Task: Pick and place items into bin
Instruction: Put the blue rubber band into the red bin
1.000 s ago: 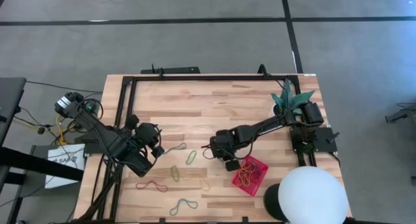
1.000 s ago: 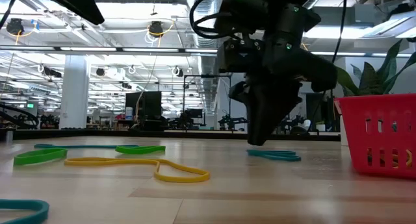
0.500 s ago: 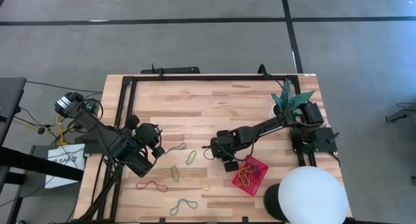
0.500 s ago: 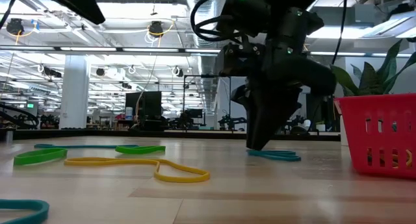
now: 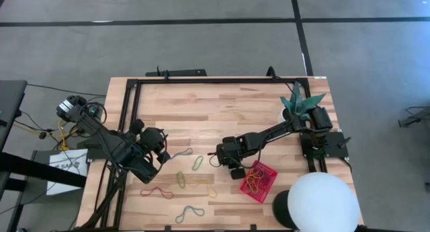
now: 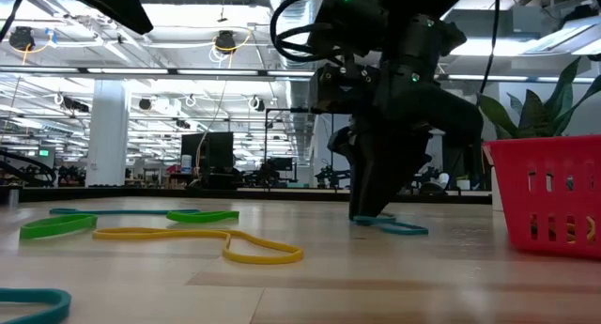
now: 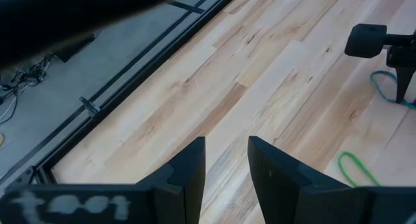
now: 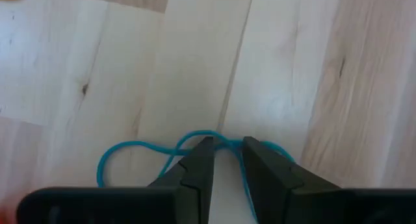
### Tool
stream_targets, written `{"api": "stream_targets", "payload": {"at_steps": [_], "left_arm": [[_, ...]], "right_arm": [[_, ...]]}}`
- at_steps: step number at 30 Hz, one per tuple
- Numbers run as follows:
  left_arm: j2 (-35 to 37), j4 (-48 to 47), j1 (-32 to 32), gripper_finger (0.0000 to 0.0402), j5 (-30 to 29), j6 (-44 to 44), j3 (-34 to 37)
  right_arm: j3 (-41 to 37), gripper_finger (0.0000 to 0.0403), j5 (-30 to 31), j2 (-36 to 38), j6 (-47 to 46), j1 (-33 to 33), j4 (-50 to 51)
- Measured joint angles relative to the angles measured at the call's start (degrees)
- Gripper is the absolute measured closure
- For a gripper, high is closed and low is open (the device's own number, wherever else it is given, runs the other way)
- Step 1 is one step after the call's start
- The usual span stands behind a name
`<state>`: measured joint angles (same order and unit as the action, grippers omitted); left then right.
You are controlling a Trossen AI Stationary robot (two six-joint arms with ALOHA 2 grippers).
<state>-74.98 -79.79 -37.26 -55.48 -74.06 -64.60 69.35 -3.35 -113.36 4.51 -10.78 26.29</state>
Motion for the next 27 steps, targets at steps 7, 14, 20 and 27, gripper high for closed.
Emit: {"api": "stream_targets", "payload": {"at_steps": [7, 14, 20, 27], "left_arm": [[0.00, 0.02, 0.00, 0.0294, -0.13, 0.00, 0.00], [0.00, 0.68, 0.00, 0.0294, -2.29, -0.02, 0.00], [0.00, 2.30, 0.00, 0.0294, -3.37, 0.06, 0.00], [0.00, 2.94, -0.01, 0.0294, -3.37, 0.18, 0.00]], "right_arm": [[-0.20, 0.0368, -0.11, 0.22, 1.06, 0.11, -2.03], [-0.24, 0.0398, 1.36, 0.09, -3.27, -2.76, -4.09], [7.21, 0.0400, 11.56, 0.14, -9.19, -6.59, 9.98], [18.91, 0.0402, 29.29, 0.40, -19.71, -9.72, 37.21]]}}
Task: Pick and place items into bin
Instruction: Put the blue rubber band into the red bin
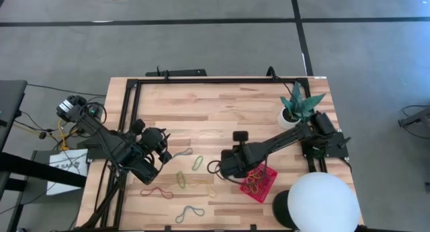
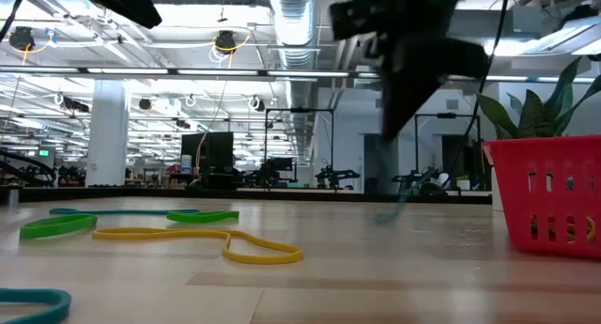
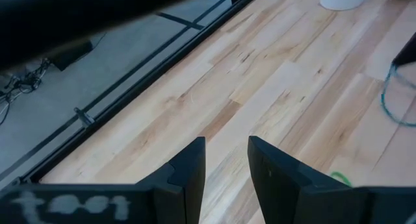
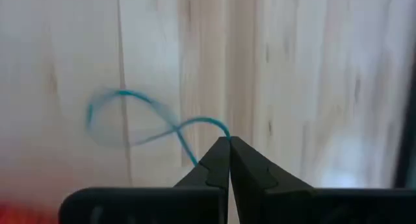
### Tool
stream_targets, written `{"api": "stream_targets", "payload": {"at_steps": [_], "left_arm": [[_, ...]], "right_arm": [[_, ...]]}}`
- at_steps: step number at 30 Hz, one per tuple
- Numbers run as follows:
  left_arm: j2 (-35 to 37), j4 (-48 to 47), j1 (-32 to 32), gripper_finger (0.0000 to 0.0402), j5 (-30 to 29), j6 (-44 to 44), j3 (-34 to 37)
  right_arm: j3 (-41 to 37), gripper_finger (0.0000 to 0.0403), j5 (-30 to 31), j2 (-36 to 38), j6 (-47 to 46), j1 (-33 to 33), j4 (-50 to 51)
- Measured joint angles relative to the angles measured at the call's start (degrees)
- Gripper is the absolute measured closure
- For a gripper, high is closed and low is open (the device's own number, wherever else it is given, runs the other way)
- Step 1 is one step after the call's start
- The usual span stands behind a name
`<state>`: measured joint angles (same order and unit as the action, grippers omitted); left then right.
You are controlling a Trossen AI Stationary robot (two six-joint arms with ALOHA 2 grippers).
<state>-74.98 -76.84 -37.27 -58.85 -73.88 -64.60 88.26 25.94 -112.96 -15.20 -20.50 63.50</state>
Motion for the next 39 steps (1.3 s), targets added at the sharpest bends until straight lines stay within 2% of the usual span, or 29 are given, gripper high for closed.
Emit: {"api": "stream_targets", "payload": {"at_steps": [2, 6, 10, 14, 20, 23, 27, 29, 33, 39], "left_arm": [[0.00, 0.01, 0.00, 0.0294, 0.01, 0.11, 0.00], [0.00, 0.07, 0.01, 0.0294, 0.04, 0.12, 0.00], [0.00, 0.07, 0.01, 0.0294, 0.00, 0.14, 0.00], [0.00, 0.07, -0.01, 0.0294, 0.00, 0.79, 0.00], [0.00, 0.07, -0.01, 0.0294, -0.04, 0.80, 0.00], [0.02, 0.16, -0.01, 0.0294, -0.07, 0.79, 0.00], [0.02, 0.43, -0.01, 0.0294, -0.07, 0.79, 0.00], [0.00, 0.58, -0.01, 0.0294, -0.04, 0.78, 0.00], [0.00, 0.53, 0.01, 0.0294, -0.07, 0.84, 0.00], [0.00, 0.53, 0.01, 0.0294, -0.10, 1.41, 0.00]], "right_arm": [[2.03, 0.0401, -0.93, 0.06, -3.31, -0.63, 6.90], [3.31, 0.0402, -8.36, 0.10, -8.01, -1.58, 15.39], [3.31, 0.0402, -13.48, 0.10, -11.37, -2.75, 18.93], [3.31, 0.0402, -18.65, 0.53, -10.15, -4.70, 18.27], [3.71, 0.0402, -17.54, 2.72, -9.39, -7.05, 16.33], [4.36, 0.0402, -10.39, 5.30, -12.20, -7.77, 18.38], [4.82, 0.0402, 2.35, 9.62, -19.15, -7.75, 22.68], [4.82, 0.0402, 4.56, 12.19, -21.08, -7.66, 23.20], [4.82, 0.0402, 2.98, 16.83, -19.54, -8.76, 19.36], [4.82, 0.0402, -8.75, 21.96, -12.90, -10.73, 12.01]]}}
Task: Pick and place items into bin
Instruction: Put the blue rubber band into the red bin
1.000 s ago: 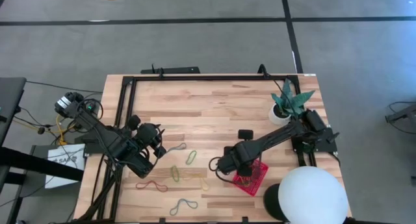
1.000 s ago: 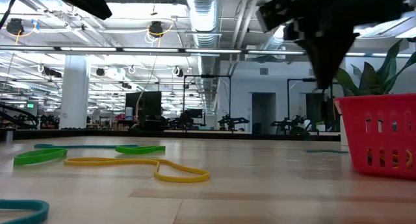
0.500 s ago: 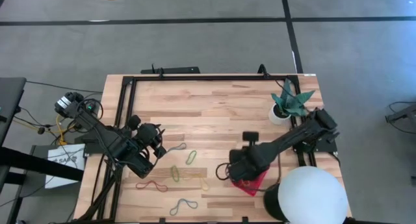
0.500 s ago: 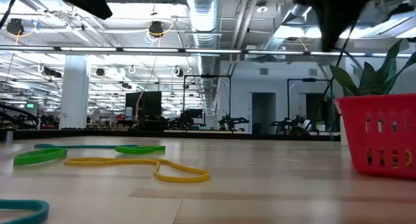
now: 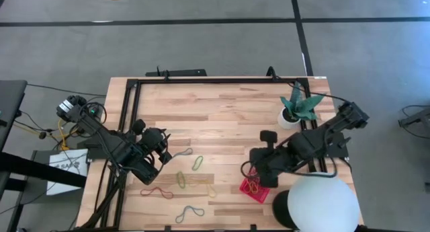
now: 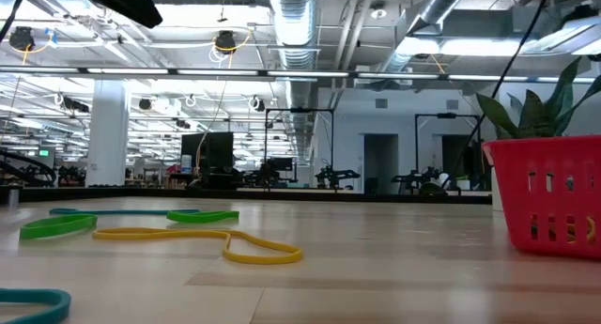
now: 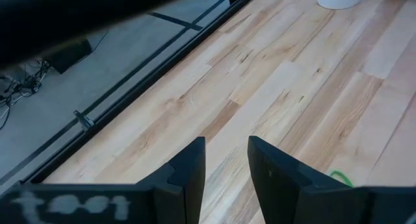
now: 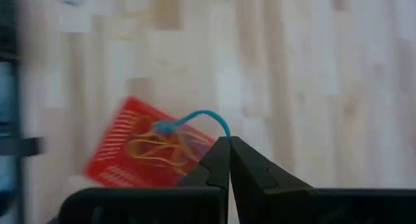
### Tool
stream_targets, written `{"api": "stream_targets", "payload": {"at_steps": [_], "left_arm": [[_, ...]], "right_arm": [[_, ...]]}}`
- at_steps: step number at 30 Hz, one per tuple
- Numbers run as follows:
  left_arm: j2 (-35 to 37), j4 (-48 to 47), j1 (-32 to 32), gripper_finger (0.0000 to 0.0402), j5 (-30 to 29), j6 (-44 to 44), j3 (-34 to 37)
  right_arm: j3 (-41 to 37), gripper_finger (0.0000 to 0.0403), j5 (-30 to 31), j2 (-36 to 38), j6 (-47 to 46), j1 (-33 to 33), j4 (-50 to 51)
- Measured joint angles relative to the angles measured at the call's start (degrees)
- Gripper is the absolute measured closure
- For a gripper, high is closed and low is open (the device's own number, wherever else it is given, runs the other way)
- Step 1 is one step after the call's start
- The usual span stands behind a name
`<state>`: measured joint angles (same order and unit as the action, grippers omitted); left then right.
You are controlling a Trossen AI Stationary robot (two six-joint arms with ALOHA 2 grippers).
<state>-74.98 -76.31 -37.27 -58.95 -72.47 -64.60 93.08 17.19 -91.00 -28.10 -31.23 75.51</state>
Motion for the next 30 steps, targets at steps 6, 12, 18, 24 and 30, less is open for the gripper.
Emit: {"api": "stream_targets", "payload": {"at_steps": [6, 12, 18, 24, 30], "left_arm": [[0.00, 0.40, 0.00, 0.0294, -0.30, 0.02, 0.00], [0.00, 0.85, 0.01, 0.0294, -0.34, 0.38, 0.00], [0.00, 0.83, -0.01, 0.0294, -0.37, 0.74, -0.01], [0.00, 0.83, -0.01, 0.0294, -0.37, 0.70, -0.02], [0.00, 0.84, 0.01, 0.0294, -0.32, 0.68, -0.02]], "right_arm": [[0.00, 0.0402, -2.57, 0.77, 6.74, -0.95, -5.77], [-1.98, 0.0402, -8.57, -3.66, 10.48, -1.02, -6.85], [-2.62, 0.0402, -19.78, -9.76, 14.15, -1.27, -5.99], [-2.58, 0.0401, -20.29, -13.18, 15.73, -1.03, -5.15], [-2.58, 0.0372, -20.24, -15.25, 15.70, 0.35, -3.89]]}}
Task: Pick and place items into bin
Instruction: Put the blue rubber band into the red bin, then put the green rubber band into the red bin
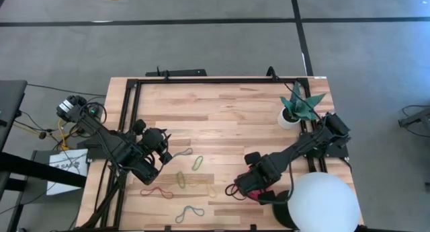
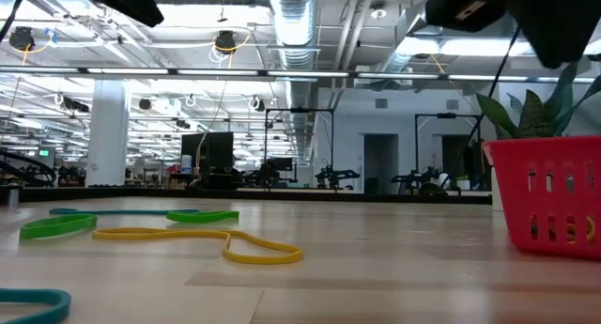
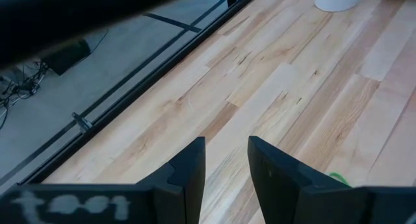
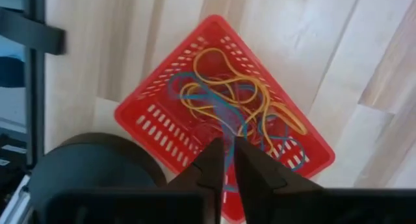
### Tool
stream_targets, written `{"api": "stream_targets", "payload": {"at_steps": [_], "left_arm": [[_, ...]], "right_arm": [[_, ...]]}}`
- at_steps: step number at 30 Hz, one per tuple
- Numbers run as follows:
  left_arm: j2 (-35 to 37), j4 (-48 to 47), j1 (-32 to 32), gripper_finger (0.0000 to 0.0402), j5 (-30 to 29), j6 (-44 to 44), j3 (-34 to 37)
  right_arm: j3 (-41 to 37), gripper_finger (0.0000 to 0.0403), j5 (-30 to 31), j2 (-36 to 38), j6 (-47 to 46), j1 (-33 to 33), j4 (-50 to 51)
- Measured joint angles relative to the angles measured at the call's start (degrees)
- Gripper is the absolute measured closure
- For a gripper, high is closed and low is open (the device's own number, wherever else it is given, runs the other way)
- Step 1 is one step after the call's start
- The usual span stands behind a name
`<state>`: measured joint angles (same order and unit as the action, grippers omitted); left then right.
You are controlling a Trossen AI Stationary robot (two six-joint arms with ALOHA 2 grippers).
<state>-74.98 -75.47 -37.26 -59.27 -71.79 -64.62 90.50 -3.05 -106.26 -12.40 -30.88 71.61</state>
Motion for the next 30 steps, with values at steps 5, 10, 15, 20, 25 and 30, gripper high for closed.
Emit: {"api": "stream_targets", "payload": {"at_steps": [5, 10, 15, 20, 25, 30], "left_arm": [[0.00, 0.18, 0.00, 0.0294, 0.00, 0.00, 0.02], [0.00, 0.49, 0.00, 0.0294, 0.13, -0.34, 0.01], [1.18, -0.23, -0.02, 0.0294, 2.04, -3.52, 0.00], [4.73, -1.05, -0.02, 0.0294, 3.94, -3.13, -0.05], [8.81, -8.32, 0.00, 0.0294, 2.83, -5.96, -0.07], [10.49, -9.18, 0.00, 0.0294, 1.81, -10.23, 2.39]], "right_arm": [[0.02, 0.0339, 0.49, 0.00, -0.05, 1.48, 0.38], [0.11, 0.0332, 7.46, 1.61, -1.21, 3.90, 2.02], [0.13, 0.0332, 15.80, 7.19, 5.61, 8.30, 3.34], [0.17, 0.0332, 19.51, 15.38, 11.07, 16.50, 1.47], [-2.49, 0.0332, 16.55, 24.04, 16.41, 25.40, -6.98], [-21.27, 0.0332, -11.73, 34.20, 24.78, 33.18, -32.82]]}}
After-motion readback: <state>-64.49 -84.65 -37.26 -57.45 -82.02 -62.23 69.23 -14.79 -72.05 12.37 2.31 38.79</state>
